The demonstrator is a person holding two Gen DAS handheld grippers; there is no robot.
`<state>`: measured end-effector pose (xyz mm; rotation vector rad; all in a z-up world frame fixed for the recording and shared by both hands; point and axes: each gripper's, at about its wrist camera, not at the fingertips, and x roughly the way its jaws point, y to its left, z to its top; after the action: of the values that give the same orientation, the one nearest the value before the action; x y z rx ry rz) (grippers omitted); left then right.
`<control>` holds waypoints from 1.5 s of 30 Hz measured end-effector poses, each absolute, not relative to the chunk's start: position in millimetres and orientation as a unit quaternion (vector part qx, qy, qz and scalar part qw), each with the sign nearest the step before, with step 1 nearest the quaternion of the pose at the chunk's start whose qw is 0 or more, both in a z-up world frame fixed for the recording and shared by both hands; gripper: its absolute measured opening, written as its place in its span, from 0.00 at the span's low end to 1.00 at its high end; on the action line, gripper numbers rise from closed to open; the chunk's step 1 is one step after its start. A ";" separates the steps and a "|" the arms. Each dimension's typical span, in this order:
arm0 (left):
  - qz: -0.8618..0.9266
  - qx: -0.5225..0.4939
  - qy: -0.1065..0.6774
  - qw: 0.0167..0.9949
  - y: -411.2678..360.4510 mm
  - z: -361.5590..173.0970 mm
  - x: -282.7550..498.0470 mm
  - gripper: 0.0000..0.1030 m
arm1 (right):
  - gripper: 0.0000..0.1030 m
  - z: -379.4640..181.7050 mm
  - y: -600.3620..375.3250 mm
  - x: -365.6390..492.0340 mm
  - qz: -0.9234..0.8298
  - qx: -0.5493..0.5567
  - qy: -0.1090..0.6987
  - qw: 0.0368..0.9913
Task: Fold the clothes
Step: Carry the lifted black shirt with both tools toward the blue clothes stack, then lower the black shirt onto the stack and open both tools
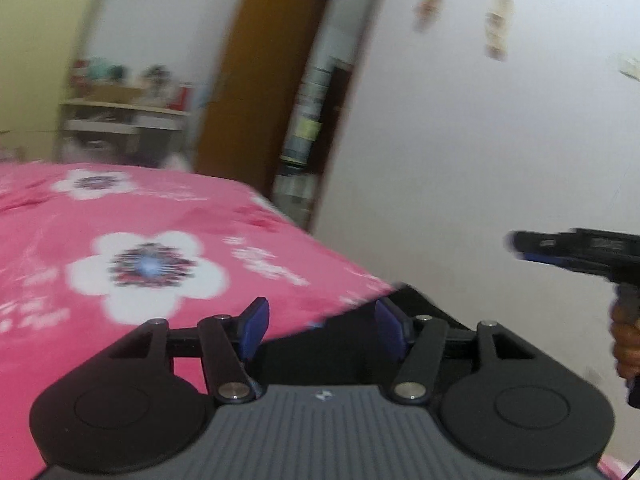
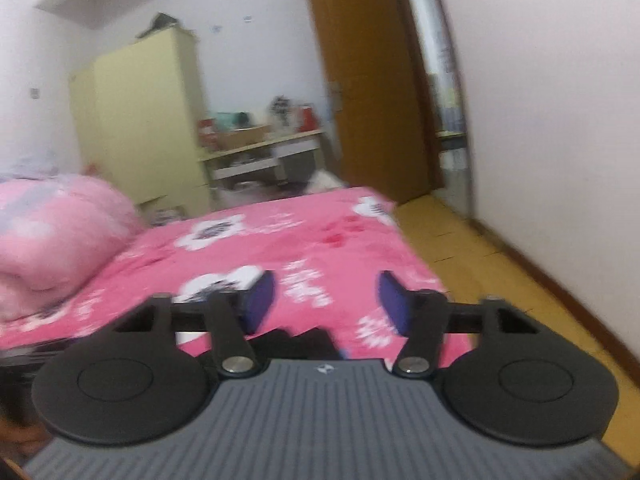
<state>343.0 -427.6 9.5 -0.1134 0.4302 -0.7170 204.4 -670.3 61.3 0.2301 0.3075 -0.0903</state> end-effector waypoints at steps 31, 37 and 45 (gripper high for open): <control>-0.322 -0.085 0.272 0.903 -423.5 -14.1 405.3 0.58 | 0.13 -15.3 -521.3 146.3 0.040 -0.013 0.325 0.945; -0.370 -0.030 0.227 0.900 -429.7 -13.8 370.8 0.59 | 0.15 7.2 -530.7 113.6 0.055 0.013 0.315 0.947; -0.412 0.000 0.233 0.881 -446.9 -36.6 341.7 0.59 | 0.15 13.2 -627.0 235.7 -0.038 0.186 0.305 0.933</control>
<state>341.7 -446.9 -36.6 0.0003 0.4859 -0.8592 235.7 -627.0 13.2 0.3806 0.6237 -0.0782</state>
